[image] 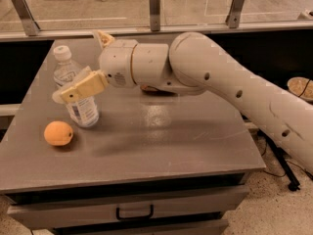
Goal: Move blue plastic bottle near orange
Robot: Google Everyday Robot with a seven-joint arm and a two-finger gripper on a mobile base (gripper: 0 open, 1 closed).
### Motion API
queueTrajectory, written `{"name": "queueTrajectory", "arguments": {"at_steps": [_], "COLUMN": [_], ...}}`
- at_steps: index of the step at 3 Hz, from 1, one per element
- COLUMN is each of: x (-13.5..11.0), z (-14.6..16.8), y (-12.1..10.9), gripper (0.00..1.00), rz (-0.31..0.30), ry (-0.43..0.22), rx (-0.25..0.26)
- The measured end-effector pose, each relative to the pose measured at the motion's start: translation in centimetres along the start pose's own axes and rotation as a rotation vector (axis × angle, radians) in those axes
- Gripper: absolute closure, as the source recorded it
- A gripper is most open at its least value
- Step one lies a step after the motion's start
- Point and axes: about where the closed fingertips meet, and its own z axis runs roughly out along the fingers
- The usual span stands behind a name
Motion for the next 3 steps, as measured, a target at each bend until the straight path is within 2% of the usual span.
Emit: {"name": "queueTrajectory", "arguments": {"at_steps": [1,2,3], "x": [-1.4,-5.6,-5.8], "z": [-3.0,-8.4,-8.8], "y": [-2.9,-6.3,-6.5], "gripper": [0.00,0.00,0.00], "rz": [-0.040,-0.066,-0.066], "ry": [0.010,0.052,0.054], "rx": [0.053,0.084,0.090]}}
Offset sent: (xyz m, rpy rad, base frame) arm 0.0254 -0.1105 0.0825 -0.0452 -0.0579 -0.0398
